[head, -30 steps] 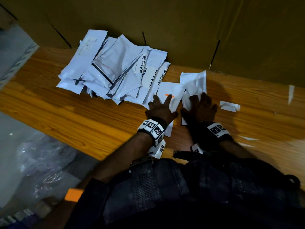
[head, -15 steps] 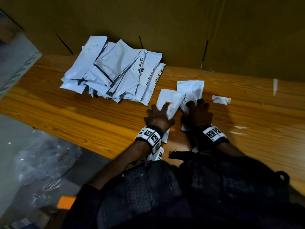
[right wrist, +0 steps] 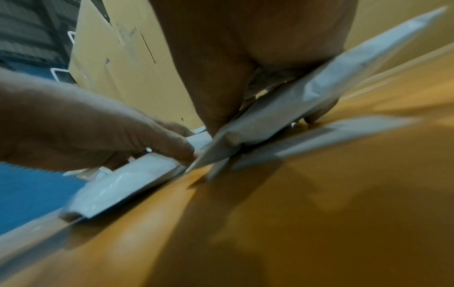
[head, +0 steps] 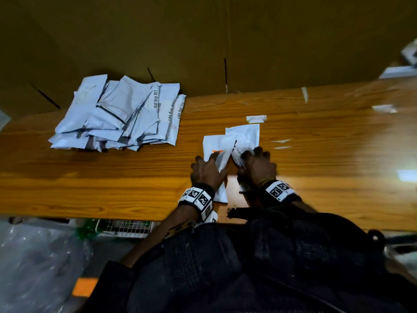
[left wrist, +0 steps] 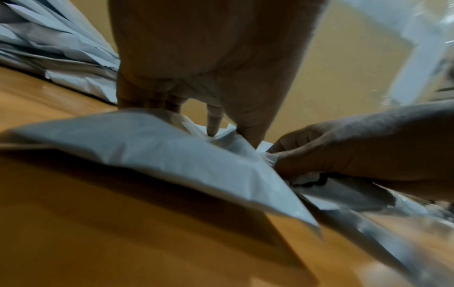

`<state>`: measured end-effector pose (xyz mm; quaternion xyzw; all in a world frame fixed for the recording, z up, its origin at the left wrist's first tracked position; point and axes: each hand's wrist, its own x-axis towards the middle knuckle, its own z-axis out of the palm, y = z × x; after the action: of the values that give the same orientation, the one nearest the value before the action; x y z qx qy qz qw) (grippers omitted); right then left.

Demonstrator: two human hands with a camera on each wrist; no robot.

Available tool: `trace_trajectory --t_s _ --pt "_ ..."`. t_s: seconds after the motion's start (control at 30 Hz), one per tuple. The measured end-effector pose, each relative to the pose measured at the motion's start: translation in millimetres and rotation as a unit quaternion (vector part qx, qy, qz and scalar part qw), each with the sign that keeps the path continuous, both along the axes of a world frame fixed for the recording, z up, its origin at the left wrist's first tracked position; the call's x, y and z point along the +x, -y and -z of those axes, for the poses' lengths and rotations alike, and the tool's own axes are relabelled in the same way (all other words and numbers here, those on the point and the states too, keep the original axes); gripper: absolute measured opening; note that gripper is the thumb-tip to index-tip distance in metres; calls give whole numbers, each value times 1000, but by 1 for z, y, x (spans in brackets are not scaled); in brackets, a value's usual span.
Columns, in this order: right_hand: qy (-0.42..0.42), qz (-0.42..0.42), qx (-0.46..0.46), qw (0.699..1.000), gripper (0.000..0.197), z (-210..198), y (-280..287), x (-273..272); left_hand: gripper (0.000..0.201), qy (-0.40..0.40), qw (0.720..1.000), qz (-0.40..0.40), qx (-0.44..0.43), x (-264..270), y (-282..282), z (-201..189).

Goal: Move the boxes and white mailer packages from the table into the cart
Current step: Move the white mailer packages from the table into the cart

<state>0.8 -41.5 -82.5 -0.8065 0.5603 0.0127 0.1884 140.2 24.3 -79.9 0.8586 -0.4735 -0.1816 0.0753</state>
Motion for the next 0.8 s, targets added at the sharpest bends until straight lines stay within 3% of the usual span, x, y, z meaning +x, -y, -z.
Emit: trace_trajectory --t_s 0.47,0.8 --pt "95 180 -26 979 49 -3 -147 -140 58 -109 989 56 -79 -108 -101 1" --pt "124 342 -36 931 49 -15 -203 -254 58 -161 958 202 -122 -235 -117 -9"
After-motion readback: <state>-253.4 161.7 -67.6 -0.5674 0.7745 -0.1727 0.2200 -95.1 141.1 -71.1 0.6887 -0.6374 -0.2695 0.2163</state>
